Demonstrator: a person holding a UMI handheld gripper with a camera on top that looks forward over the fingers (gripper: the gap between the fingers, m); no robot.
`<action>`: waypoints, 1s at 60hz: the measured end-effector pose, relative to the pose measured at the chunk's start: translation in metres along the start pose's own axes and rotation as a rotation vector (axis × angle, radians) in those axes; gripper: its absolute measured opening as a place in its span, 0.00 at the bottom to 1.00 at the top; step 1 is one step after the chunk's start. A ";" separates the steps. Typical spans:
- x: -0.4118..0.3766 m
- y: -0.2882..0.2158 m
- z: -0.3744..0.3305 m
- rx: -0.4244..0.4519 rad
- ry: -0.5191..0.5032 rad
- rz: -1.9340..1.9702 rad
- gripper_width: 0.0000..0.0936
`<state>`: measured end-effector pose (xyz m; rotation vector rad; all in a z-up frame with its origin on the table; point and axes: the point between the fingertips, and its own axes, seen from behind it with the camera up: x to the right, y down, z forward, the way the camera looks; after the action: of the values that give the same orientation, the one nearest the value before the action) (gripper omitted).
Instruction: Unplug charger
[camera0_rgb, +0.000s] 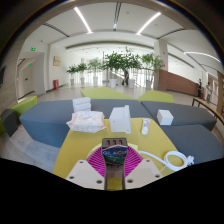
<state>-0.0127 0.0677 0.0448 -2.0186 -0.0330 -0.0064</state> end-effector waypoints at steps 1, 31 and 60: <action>0.000 -0.002 -0.001 -0.003 -0.006 0.000 0.20; 0.107 -0.060 -0.083 0.055 0.100 0.032 0.20; 0.118 0.074 -0.030 -0.267 0.093 -0.025 0.31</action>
<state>0.1073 0.0108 -0.0066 -2.2822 0.0024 -0.1266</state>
